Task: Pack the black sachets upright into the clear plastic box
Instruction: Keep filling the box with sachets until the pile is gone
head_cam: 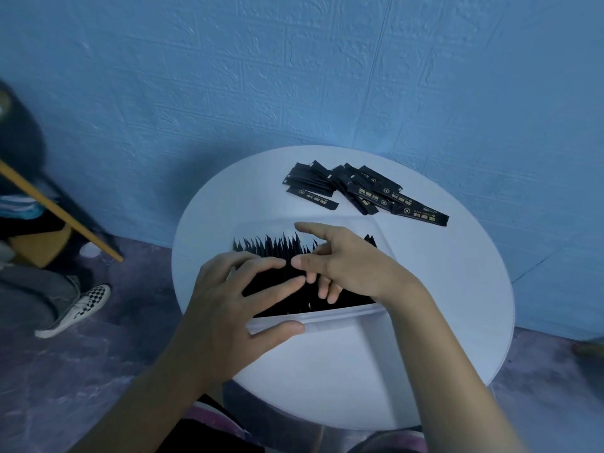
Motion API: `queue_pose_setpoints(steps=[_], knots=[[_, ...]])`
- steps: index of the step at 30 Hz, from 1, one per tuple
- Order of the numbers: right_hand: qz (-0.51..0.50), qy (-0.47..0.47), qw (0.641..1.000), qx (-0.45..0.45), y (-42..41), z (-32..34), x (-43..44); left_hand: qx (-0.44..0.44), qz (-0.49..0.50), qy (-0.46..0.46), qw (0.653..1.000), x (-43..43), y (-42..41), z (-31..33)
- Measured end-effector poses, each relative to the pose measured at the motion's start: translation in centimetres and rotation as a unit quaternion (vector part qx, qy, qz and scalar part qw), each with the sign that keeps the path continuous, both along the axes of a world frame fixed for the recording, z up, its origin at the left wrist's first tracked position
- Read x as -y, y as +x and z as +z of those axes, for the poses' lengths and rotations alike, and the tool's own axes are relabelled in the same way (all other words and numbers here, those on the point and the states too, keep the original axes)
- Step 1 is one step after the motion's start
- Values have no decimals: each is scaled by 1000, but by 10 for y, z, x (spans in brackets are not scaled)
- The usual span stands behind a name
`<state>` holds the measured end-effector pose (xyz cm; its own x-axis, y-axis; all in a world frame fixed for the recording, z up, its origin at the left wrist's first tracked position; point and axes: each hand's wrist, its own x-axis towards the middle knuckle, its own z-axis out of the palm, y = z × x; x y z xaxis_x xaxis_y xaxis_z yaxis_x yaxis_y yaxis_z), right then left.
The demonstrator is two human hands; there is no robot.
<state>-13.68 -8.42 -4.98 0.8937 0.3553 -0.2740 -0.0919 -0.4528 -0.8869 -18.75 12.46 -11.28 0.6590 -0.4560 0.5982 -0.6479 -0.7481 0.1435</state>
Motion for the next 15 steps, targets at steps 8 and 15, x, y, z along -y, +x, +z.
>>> queue_pose_setpoints(steps=[8, 15], knots=[[6, 4, 1000, -8, 4, 4, 4, -16, -42, 4, 999, 4, 1, 5], [-10, 16, 1000, 11, 7, 2, 5, -38, -43, 9, 998, 8, 4, 9]])
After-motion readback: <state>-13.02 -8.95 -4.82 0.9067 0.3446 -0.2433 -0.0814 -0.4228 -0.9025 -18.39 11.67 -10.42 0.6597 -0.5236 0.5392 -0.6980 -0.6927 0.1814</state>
